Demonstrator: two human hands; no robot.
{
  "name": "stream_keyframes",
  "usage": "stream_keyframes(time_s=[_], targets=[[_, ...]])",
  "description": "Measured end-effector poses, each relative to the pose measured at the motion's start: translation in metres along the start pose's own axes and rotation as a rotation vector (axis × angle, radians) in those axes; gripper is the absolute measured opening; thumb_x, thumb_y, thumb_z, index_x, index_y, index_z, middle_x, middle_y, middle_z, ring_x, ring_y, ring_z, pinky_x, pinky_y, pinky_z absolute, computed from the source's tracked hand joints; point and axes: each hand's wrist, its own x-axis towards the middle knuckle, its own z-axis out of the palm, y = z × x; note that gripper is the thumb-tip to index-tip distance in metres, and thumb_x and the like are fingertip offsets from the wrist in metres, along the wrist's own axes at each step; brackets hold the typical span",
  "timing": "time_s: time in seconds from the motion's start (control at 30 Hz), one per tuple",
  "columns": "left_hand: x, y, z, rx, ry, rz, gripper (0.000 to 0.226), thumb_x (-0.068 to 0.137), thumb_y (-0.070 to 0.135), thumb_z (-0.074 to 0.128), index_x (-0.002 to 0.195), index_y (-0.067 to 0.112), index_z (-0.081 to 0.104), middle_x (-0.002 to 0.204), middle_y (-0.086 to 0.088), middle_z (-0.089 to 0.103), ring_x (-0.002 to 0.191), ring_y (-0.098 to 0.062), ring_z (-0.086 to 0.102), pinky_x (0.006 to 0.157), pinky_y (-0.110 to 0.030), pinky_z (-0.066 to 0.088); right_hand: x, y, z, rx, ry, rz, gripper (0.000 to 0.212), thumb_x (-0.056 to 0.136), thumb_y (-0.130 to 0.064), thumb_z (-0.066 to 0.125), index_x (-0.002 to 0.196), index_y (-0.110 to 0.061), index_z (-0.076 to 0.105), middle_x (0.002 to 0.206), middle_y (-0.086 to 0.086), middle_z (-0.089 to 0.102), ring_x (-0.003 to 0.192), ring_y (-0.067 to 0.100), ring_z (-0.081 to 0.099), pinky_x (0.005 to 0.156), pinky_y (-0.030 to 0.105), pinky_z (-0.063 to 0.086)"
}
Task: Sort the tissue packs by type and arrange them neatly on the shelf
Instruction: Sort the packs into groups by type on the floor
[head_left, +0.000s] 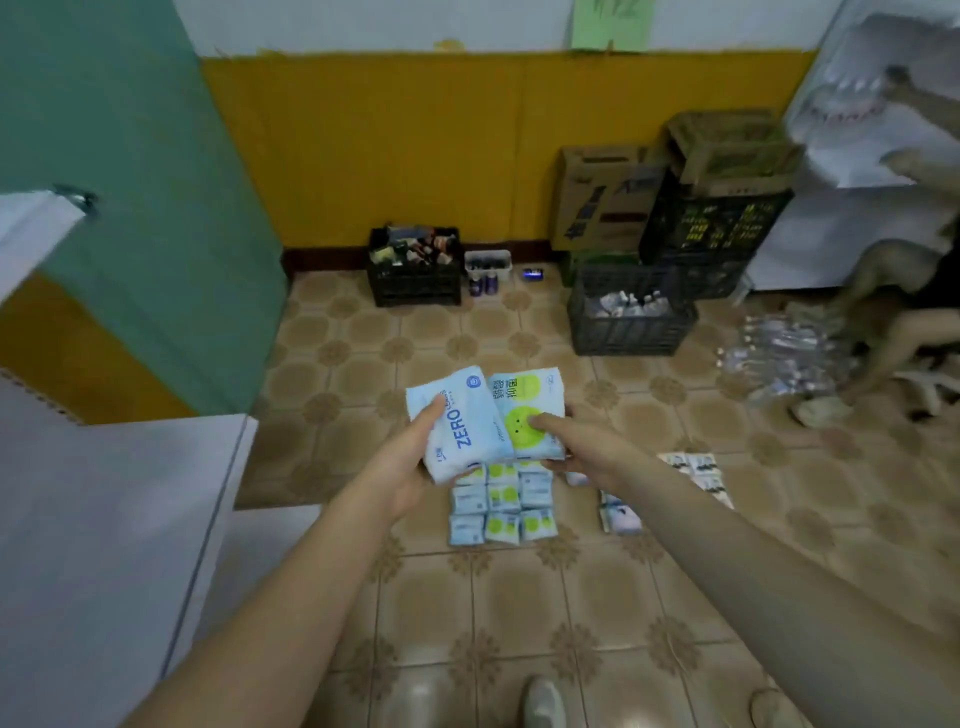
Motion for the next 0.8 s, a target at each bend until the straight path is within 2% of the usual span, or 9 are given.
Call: stream_keyframes(time_s=[0.07, 0.17, 0.27, 0.37, 0.5, 0.53, 0.63, 0.73, 0.8], targets=[[0.027, -0.027, 0.016, -0.041, 0.024, -0.072, 0.031, 0.101, 0.036, 0.051, 0.112, 0.011, 0.064, 0.109, -0.014, 0.072, 0.075, -0.022, 0.075, 0.06, -0.041, 0.062, 0.024, 0.025, -0.033, 0.09, 0.091, 0.075, 0.047, 0.091, -0.025, 0.068, 0.133, -0.018, 0.048, 0.121, 0.008, 0.066, 0.1, 0.025, 0.067, 0.061, 0.03, 0.055], [0.062, -0.068, 0.027, -0.011, 0.049, -0.174, 0.025, 0.102, 0.027, 0.051, 0.11, 0.007, 0.064, 0.089, -0.011, 0.076, 0.074, -0.019, 0.075, 0.054, -0.039, 0.061, 0.06, 0.067, -0.072, 0.209, 0.189, 0.182, 0.044, 0.091, -0.031, 0.067, 0.13, -0.015, 0.055, 0.123, 0.011, 0.065, 0.104, 0.028, 0.065, 0.063, 0.032, 0.055], [0.098, -0.103, 0.024, 0.109, 0.027, -0.26, 0.032, 0.096, 0.011, 0.061, 0.128, 0.004, 0.059, 0.098, -0.012, 0.076, 0.079, -0.024, 0.075, 0.058, -0.035, 0.061, 0.087, 0.102, -0.092, 0.271, 0.306, 0.243, 0.045, 0.092, -0.037, 0.064, 0.13, -0.015, 0.055, 0.12, 0.01, 0.064, 0.1, 0.026, 0.063, 0.063, 0.031, 0.052], [0.137, -0.122, 0.017, 0.334, 0.057, -0.303, 0.045, 0.086, 0.006, 0.074, 0.128, 0.006, 0.057, 0.107, -0.013, 0.071, 0.078, -0.022, 0.074, 0.057, -0.029, 0.058, 0.117, 0.126, -0.102, 0.318, 0.378, 0.26, 0.042, 0.091, -0.032, 0.066, 0.127, -0.011, 0.056, 0.113, 0.011, 0.066, 0.085, 0.022, 0.065, 0.064, 0.032, 0.052], [0.207, -0.135, 0.009, 0.525, 0.006, -0.275, 0.045, 0.081, 0.01, 0.08, 0.118, 0.012, 0.054, 0.117, -0.013, 0.064, 0.099, -0.027, 0.068, 0.07, -0.032, 0.059, 0.171, 0.155, -0.112, 0.361, 0.416, 0.257, 0.092, 0.068, -0.032, 0.083, 0.145, -0.012, 0.037, 0.116, 0.016, 0.065, 0.087, 0.025, 0.071, 0.059, 0.037, 0.058], [0.229, -0.14, 0.005, 0.573, -0.007, -0.276, 0.046, 0.081, 0.012, 0.08, 0.119, 0.011, 0.054, 0.12, -0.013, 0.063, 0.101, -0.027, 0.067, 0.07, -0.031, 0.058, 0.185, 0.159, -0.112, 0.327, 0.41, 0.241, 0.087, 0.07, -0.028, 0.083, 0.143, -0.012, 0.039, 0.113, 0.013, 0.067, 0.084, 0.022, 0.072, 0.057, 0.037, 0.058], [0.293, -0.154, -0.002, 0.74, -0.025, -0.264, 0.058, 0.079, 0.021, 0.082, 0.126, 0.011, 0.049, 0.121, -0.008, 0.058, 0.102, -0.025, 0.064, 0.071, -0.031, 0.054, 0.227, 0.174, -0.115, 0.306, 0.455, 0.199, 0.042, 0.088, -0.01, 0.071, 0.126, -0.01, 0.052, 0.103, 0.009, 0.071, 0.079, 0.017, 0.074, 0.056, 0.035, 0.057], [0.36, -0.179, -0.017, 0.839, 0.004, -0.24, 0.058, 0.078, 0.026, 0.083, 0.123, 0.011, 0.05, 0.116, -0.005, 0.057, 0.1, -0.023, 0.063, 0.073, -0.034, 0.054, 0.283, 0.209, -0.12, 0.315, 0.525, 0.191, 0.027, 0.09, -0.008, 0.069, 0.115, -0.012, 0.059, 0.104, 0.012, 0.071, 0.093, 0.03, 0.071, 0.064, 0.04, 0.058], [0.401, -0.208, -0.032, 0.849, -0.015, -0.223, 0.049, 0.079, 0.028, 0.082, 0.118, 0.01, 0.057, 0.113, -0.005, 0.063, 0.098, -0.022, 0.065, 0.074, -0.037, 0.056, 0.319, 0.237, -0.121, 0.291, 0.595, 0.23, 0.022, 0.09, -0.01, 0.069, 0.106, -0.014, 0.055, 0.103, 0.012, 0.067, 0.092, 0.03, 0.067, 0.065, 0.037, 0.055]])
